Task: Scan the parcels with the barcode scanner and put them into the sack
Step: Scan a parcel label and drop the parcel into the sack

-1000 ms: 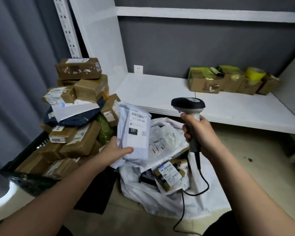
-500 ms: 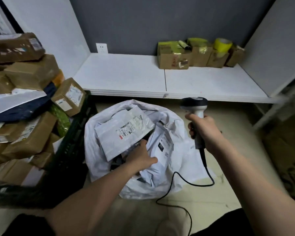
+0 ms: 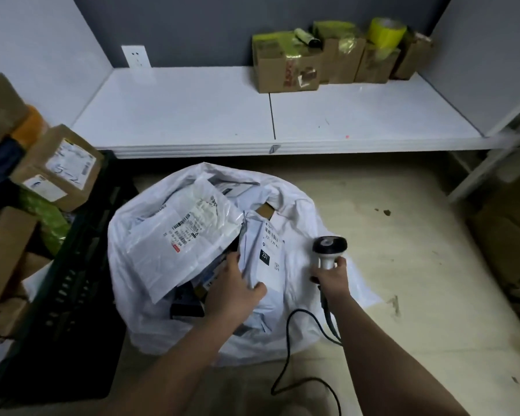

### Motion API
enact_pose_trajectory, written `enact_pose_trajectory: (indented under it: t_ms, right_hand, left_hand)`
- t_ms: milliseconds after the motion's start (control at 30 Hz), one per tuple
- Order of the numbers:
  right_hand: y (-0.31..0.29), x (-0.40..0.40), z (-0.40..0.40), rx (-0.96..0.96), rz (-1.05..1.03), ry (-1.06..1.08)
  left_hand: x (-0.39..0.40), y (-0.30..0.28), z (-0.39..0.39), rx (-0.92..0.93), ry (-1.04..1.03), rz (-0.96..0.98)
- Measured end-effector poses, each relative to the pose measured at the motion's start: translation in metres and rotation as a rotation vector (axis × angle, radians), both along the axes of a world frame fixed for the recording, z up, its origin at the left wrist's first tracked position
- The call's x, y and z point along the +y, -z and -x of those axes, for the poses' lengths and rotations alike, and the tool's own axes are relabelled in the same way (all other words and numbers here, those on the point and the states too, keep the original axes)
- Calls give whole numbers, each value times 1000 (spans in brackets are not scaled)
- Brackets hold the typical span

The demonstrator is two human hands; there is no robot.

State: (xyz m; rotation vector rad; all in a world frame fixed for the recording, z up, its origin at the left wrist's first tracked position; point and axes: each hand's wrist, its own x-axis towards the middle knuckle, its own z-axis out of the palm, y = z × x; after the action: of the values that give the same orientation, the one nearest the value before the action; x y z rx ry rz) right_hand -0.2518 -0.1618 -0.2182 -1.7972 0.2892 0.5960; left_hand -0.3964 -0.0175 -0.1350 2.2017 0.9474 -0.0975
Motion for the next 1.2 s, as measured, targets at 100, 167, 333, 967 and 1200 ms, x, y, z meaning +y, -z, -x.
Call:
enact_pose_trajectory:
  t_ms: [100,167,333,967,1200]
  right_hand:
    - [29,12,-4,17,66,-46]
    - [29,15,-6,-23,152,-58]
    - [-24,5,-16,-196,67,56]
    - [-136,-23,-8,-284,107,-89]
    - [-125,-18,-7,-303,170,-79]
  left_hand:
    - [5,10,2,-28,12,12]
    - [8,14,2,-36,9,16]
    - [12,11,-2,-21,6,-50]
    - [8,25,-73,408,680,-49]
    - [32,26,-25,-226,489,-497]
